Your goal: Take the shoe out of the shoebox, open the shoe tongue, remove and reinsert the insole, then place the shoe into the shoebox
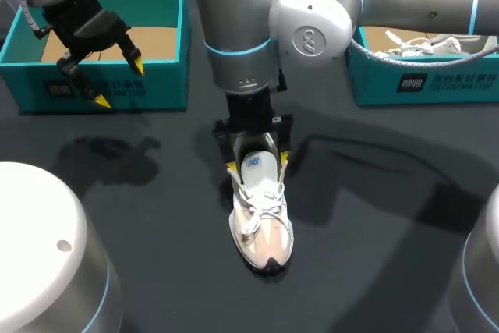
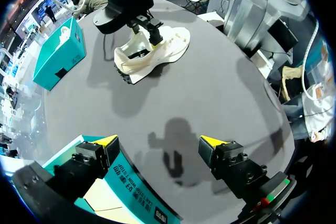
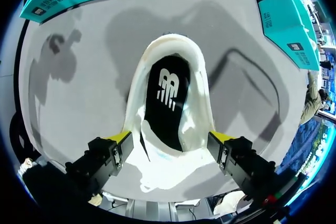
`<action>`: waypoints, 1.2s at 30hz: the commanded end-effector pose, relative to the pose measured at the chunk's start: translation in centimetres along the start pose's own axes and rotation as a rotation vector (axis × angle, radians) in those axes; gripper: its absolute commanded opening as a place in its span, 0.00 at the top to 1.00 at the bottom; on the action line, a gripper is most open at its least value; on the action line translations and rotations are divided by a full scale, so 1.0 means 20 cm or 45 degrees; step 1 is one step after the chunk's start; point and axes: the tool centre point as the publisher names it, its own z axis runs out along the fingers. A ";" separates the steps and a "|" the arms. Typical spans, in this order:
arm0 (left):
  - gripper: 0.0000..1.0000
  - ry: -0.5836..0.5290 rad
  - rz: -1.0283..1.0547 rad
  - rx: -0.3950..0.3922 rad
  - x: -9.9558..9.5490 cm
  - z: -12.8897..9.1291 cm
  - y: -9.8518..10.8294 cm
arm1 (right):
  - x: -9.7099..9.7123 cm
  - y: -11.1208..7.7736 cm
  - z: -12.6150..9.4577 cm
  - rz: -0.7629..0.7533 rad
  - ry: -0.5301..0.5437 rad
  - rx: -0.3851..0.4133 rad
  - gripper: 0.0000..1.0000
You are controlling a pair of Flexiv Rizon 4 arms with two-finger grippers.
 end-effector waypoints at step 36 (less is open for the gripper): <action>0.00 0.001 0.001 -0.003 0.00 0.00 0.00 | 0.00 -0.43 -0.11 0.170 -0.028 -0.013 0.69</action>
